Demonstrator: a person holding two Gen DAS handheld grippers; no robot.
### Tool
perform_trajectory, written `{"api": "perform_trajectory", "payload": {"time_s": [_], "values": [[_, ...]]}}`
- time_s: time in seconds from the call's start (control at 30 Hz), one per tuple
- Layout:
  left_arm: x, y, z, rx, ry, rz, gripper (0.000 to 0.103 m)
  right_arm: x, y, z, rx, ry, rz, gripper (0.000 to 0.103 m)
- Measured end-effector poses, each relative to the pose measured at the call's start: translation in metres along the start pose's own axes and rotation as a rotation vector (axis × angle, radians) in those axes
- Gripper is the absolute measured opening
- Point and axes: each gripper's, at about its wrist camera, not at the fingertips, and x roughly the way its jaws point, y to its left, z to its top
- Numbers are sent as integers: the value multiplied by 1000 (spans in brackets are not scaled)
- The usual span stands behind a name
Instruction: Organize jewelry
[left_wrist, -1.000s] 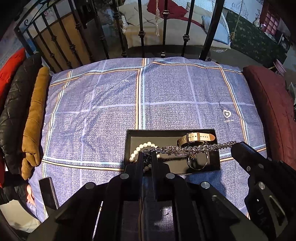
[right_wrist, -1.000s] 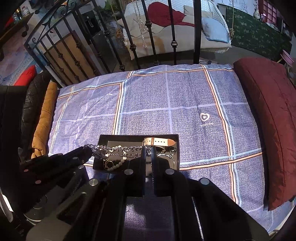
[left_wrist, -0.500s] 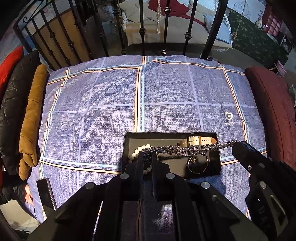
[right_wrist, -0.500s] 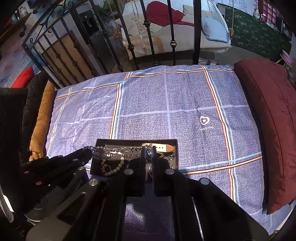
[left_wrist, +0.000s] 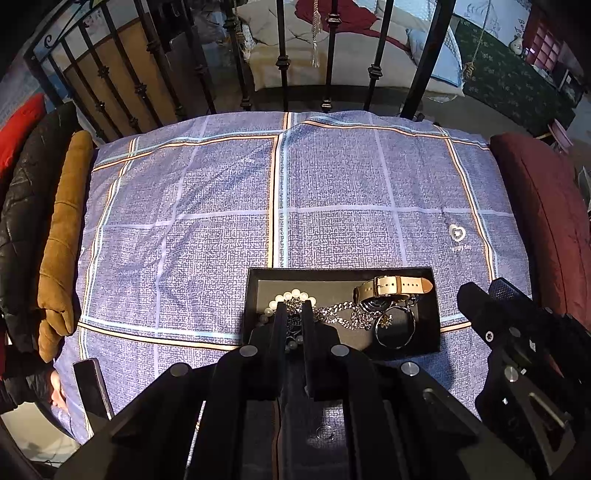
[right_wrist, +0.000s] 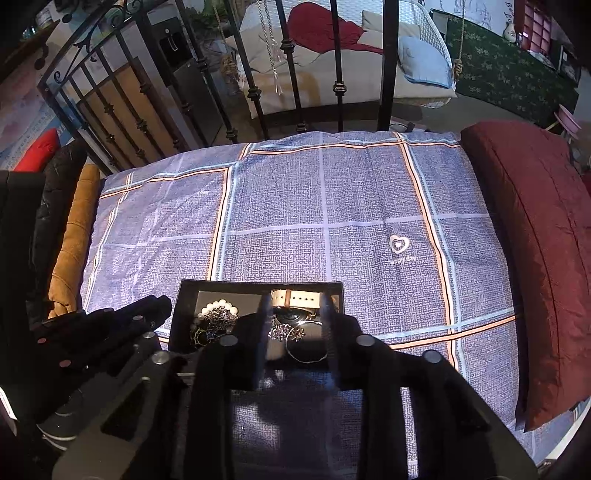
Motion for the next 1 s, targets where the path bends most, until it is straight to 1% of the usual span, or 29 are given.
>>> {"api": "perform_trajectory", "payload": {"time_s": [0.03, 0.07, 0.1, 0.13, 0.17, 0.23, 0.4, 0.47, 0.53, 0.6, 0.63, 0.7, 0.77, 0.83, 0.9, 1.0], "values": [[0, 1, 0, -3, 1, -2, 9, 0, -1, 0, 2, -2, -4, 45], [0, 1, 1, -6, 1, -5, 19, -1, -2, 0, 3, -5, -4, 51], [0, 2, 1, -12, 2, 4, 30, -1, -2, 0, 4, -7, -5, 55], [-1, 3, 1, -24, -3, 33, 51, -2, -3, -1, 6, -11, -15, 55], [-2, 6, 1, -35, -9, 46, 66, -4, -5, -1, 10, -18, -22, 55], [-3, 10, 2, -52, -11, 41, 75, -5, -9, 0, 21, -17, -19, 56], [-5, 7, 2, -50, -5, 46, 77, -6, -11, -1, 22, -25, -25, 56], [-5, 8, 1, -66, 11, 51, 83, -8, -13, -3, 25, -24, -26, 57], [-6, 15, -3, -78, 11, 64, 87, -9, -14, -6, 24, -24, -35, 58], [-6, 24, -10, -84, 19, 89, 87, -10, -17, -11, 28, -17, -41, 61], [-6, 32, -16, -93, 27, 103, 89, -11, -17, -13, 27, -12, -43, 62], [-3, 47, -28, -111, 52, 120, 91, -10, -18, -22, 17, 9, -43, 65], [3, 60, -45, -124, 96, 129, 91, -5, -15, -36, 1, 44, -32, 65], [10, 67, -64, -133, 137, 115, 91, 2, -10, -52, -19, 86, -24, 65], [18, 67, -81, -118, 173, 104, 90, 11, -4, -70, -32, 137, -10, 65], [25, 59, -99, -67, 176, 86, 90, 24, 4, -90, -45, 183, 27, 65]]}}
